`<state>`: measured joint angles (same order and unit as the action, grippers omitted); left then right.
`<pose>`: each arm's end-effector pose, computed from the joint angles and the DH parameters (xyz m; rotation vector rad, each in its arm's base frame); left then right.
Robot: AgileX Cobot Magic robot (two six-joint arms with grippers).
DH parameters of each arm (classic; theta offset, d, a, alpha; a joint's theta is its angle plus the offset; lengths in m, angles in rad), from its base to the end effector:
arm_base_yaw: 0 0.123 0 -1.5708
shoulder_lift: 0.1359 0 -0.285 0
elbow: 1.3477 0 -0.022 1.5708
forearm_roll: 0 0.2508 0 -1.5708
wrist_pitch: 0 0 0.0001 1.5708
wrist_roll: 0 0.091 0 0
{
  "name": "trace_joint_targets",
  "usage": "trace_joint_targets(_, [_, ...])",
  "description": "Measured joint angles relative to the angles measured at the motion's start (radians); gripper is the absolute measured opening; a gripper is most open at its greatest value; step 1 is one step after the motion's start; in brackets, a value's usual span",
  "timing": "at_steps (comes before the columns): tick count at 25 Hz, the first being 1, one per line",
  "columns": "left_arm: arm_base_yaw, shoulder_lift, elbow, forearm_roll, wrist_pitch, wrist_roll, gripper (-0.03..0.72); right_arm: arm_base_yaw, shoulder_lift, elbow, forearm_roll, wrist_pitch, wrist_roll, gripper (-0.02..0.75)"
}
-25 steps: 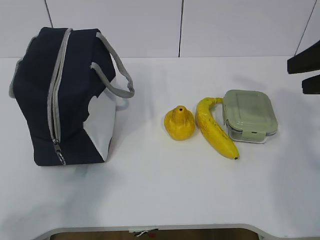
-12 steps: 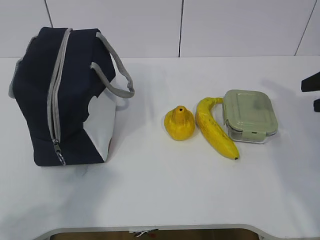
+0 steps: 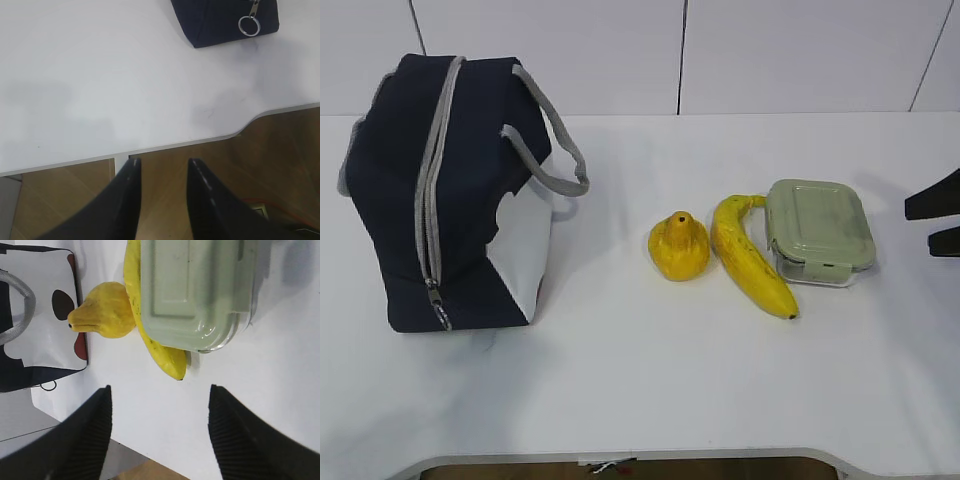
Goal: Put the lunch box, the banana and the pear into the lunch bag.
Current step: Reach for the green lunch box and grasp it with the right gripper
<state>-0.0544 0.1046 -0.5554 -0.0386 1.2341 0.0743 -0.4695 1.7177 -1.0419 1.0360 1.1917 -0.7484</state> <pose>-0.0031 -0.0032 0.2799 0.1506 2.2614 -0.0375 0.3043 -0.0728 0.2212 0.3058 2.5136 1.1652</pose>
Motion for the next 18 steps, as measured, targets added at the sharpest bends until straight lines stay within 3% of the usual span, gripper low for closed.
trace_joint_targets(11, [0.0, 0.0, 0.0, 0.0, 0.0, 0.0, 0.246, 0.0, 0.008, -0.031, 0.017, 0.0, -0.005, 0.49])
trace_joint_targets(18, [0.0, 0.0, 0.0, 0.001, 0.0, 0.0, 0.246, 0.0, 0.069, -0.106, 0.018, 0.0, 0.041, 0.599])
